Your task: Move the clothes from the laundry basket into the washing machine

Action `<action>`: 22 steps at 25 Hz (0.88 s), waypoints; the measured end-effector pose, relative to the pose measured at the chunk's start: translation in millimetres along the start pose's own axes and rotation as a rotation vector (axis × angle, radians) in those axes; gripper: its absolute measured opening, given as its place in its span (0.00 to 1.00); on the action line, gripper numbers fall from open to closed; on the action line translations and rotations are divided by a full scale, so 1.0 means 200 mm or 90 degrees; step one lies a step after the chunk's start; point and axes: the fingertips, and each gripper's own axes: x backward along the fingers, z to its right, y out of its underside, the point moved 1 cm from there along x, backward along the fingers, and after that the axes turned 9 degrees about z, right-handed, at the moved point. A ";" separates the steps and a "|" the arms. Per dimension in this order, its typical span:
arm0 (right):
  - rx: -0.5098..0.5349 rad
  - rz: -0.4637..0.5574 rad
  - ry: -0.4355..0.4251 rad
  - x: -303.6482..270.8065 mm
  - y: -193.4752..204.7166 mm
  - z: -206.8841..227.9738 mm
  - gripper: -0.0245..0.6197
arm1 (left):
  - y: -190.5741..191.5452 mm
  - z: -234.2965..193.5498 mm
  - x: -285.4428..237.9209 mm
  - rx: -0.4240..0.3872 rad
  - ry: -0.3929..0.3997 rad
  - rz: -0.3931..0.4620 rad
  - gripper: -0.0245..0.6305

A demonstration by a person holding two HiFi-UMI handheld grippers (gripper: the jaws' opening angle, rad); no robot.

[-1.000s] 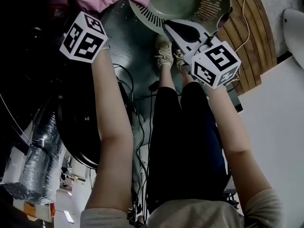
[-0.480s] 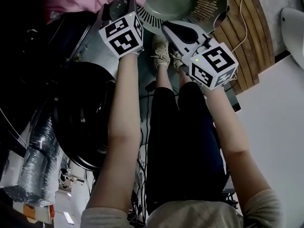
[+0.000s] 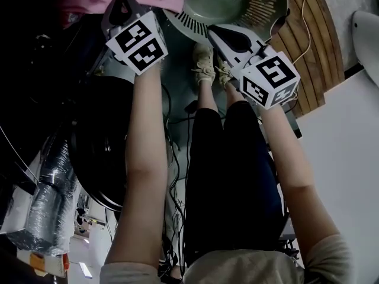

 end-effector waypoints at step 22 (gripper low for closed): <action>0.000 -0.005 -0.026 -0.04 0.00 -0.06 0.06 | -0.11 -0.51 0.07 0.194 -0.152 0.086 0.40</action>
